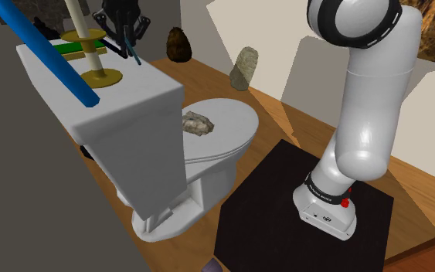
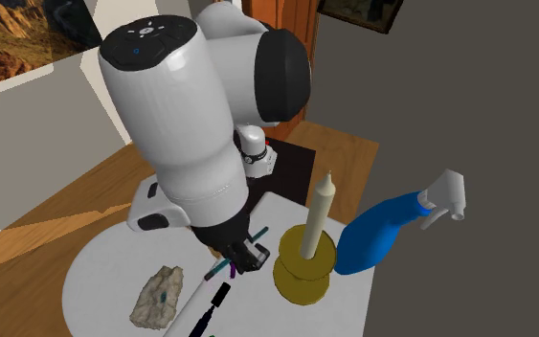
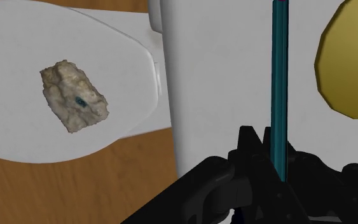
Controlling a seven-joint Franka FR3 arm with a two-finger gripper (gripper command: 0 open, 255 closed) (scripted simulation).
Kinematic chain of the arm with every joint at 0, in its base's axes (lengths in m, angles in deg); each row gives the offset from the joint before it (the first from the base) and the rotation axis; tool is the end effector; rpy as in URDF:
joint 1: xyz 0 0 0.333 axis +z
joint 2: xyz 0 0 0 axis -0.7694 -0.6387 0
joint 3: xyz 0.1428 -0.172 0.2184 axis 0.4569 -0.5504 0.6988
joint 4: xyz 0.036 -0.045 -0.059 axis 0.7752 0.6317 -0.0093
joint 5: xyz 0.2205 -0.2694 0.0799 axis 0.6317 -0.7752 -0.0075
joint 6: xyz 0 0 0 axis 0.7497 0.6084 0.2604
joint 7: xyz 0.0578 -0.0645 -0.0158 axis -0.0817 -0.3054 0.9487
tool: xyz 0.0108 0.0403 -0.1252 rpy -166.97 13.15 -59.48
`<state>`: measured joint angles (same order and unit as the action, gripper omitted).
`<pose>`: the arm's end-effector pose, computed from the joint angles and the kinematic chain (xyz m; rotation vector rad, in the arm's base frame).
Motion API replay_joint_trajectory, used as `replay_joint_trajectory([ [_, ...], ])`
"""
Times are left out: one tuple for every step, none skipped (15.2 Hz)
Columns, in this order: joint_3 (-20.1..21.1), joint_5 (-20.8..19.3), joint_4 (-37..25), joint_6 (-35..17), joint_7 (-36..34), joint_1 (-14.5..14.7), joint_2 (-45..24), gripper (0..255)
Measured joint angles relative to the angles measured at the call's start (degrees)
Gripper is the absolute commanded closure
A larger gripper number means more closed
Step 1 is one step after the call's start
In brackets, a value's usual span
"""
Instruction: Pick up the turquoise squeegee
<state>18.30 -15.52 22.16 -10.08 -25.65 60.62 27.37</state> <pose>0.5552 0.2553 0.5979 -2.9971 0.2710 -0.0429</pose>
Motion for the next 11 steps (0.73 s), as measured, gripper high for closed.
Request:
replay_joint_trajectory([
  [-0.02,-0.18,-1.83,1.18,-0.02,0.13,-0.66,255],
  [0.00,-0.31,-3.14,2.12,-0.15,0.29,-1.05,255],
  [-0.01,-0.44,-4.50,3.05,-0.17,0.39,-1.48,255],
  [0.01,-0.61,-6.14,4.17,-0.31,0.60,-2.00,255],
  [0.01,-0.79,-7.84,5.28,-0.38,0.79,-2.60,255],
  [0.03,-0.97,-9.40,6.35,-0.54,1.02,-3.10,255],
  [0.06,-1.31,-11.91,7.80,-0.81,1.49,-4.14,255],
  [0.05,-1.77,-15.22,9.61,-1.02,2.04,-5.64,255],
  [0.04,-2.04,-17.50,11.04,-1.17,2.41,-6.51,255],
  [0.00,-2.35,-20.09,12.56,-1.21,2.78,-7.57,255],
  [-0.02,-2.56,-21.65,13.48,-1.31,3.08,-8.23,255],
])
